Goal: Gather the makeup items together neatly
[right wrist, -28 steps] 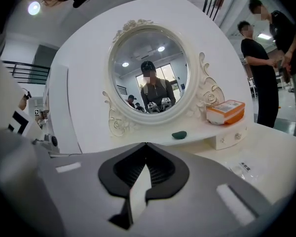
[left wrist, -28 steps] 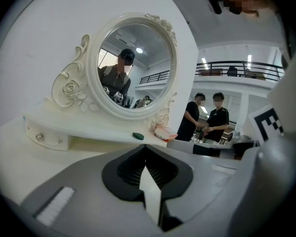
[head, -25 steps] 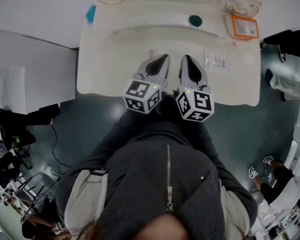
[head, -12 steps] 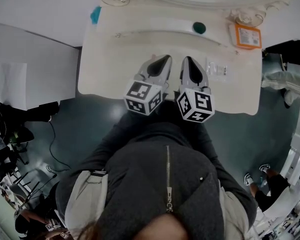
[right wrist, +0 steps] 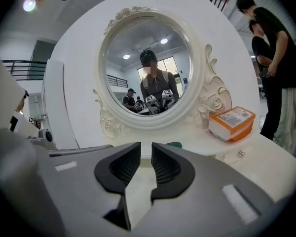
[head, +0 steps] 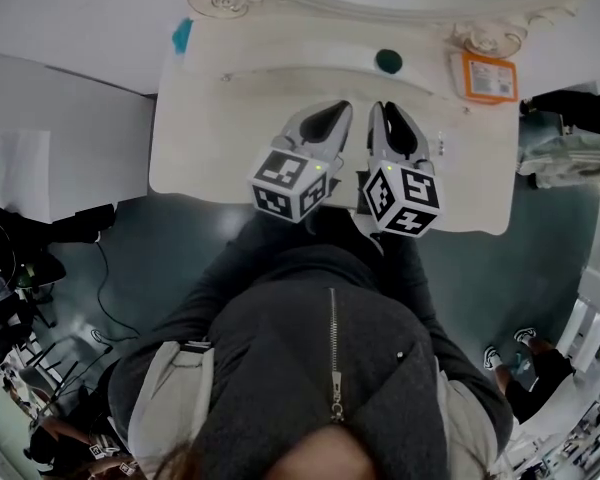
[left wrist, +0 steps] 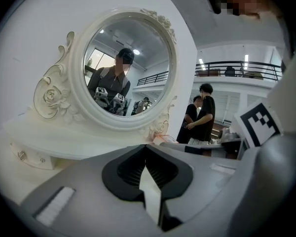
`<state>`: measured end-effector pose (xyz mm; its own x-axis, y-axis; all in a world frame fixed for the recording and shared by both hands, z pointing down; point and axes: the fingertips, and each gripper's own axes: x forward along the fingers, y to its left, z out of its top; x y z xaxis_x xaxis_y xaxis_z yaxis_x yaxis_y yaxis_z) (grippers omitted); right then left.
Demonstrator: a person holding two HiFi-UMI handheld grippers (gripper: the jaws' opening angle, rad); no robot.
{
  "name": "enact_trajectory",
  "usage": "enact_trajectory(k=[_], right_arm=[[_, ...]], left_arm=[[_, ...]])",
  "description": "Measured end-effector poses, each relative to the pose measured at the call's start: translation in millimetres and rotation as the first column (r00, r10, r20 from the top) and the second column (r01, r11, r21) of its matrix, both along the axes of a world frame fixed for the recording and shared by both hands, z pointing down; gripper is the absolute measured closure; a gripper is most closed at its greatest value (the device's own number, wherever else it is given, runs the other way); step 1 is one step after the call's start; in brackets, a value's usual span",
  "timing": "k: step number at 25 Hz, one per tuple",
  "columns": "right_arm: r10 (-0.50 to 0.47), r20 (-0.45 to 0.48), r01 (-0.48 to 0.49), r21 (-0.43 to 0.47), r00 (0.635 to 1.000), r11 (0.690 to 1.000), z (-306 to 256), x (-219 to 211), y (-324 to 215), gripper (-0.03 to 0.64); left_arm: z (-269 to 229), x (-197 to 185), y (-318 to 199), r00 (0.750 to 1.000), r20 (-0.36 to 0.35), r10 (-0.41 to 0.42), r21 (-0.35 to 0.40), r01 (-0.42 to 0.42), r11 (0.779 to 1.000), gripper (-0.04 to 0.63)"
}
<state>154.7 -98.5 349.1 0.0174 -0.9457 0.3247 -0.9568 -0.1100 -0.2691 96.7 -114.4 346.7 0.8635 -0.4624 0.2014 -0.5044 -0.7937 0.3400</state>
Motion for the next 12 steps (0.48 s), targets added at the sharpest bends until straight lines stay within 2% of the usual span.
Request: enact_trajectory(k=[7, 12], right_arm=[[0.006, -0.007, -0.006, -0.042, 1.0, 0.999, -0.4, 30.3, -17.4, 0.526], [-0.012, -0.018, 0.011, -0.054, 1.0, 0.998, 1.4, 44.6, -34.1, 0.467]], left_arm=[[-6.4, 22.6, -22.7, 1.0, 0.02, 0.009, 0.02, -0.01, 1.0, 0.586], [-0.9, 36.5, -36.9, 0.999, 0.046, 0.003, 0.03, -0.004, 1.0, 0.586]])
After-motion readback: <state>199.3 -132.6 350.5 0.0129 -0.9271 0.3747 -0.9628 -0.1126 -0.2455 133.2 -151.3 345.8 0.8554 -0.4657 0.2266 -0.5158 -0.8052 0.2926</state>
